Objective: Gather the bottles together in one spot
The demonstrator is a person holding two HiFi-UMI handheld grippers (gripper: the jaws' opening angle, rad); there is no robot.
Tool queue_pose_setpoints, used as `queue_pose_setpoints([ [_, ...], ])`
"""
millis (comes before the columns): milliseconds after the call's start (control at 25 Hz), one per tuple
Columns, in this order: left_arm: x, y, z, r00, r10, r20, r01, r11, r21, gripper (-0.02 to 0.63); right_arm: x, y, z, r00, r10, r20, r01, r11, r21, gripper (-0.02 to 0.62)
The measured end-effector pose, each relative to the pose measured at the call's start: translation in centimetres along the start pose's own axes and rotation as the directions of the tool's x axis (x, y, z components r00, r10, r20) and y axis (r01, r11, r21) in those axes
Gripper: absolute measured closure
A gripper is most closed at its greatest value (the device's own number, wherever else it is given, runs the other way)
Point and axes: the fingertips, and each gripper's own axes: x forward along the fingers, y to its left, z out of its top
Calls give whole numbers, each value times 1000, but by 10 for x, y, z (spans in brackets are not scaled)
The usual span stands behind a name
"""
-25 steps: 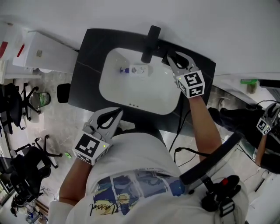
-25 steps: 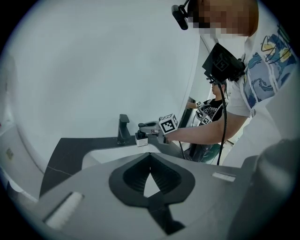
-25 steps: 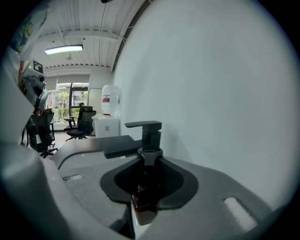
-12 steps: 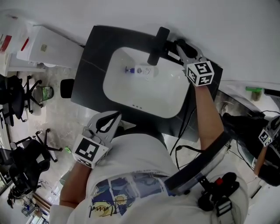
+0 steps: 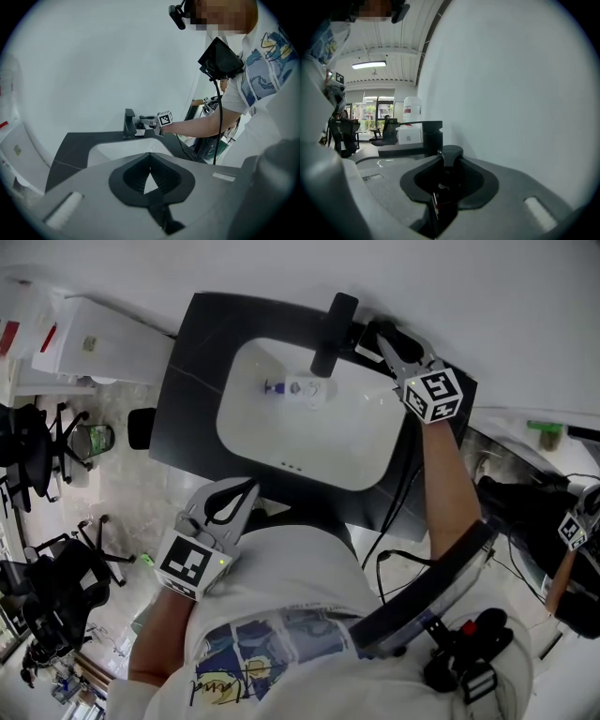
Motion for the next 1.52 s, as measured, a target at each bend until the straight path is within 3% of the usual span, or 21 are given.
queue_pose_setpoints([
  [120, 3, -1, 0, 1000, -3, -7, 3, 1000, 2, 604, 1, 1, -7, 1000, 2, -27, -2, 1000, -25, 498],
  [400, 1, -5, 4, 1000, -12, 6, 12, 1000, 13, 603, -10, -5, -12, 998, -41, -55, 41, 999, -13, 402],
  [840, 2, -13, 2, 998, -54, 18, 53, 998, 30, 604, -51, -4, -18, 982, -172, -78, 172, 985, 0, 400],
  [1000, -1, -11, -1, 997, -66, 27, 66, 998, 21, 604, -71, 21, -23, 977, -186, -106, 188, 982, 4, 402],
  [1120, -6, -8, -7, 997, -72, 32, 71, 997, 23, 604, -72, 65, -33, 979, -124, -161, 118, 992, -49, 408],
  [1280, -18, -3, -15, 998, -55, 26, 56, 998, -14, 603, -48, 144, -54, 961, 53, -273, -89, 988, -122, 437],
  [1400, -25, 7, -22, 999, -28, 38, 29, 999, -40, 603, -17, 196, -76, 914, 181, -364, -258, 950, -176, 437],
  [1520, -35, 16, -34, 999, 6, 37, -4, 998, -62, 603, 14, 229, -99, 853, 252, -457, -381, 899, -215, 437],
])
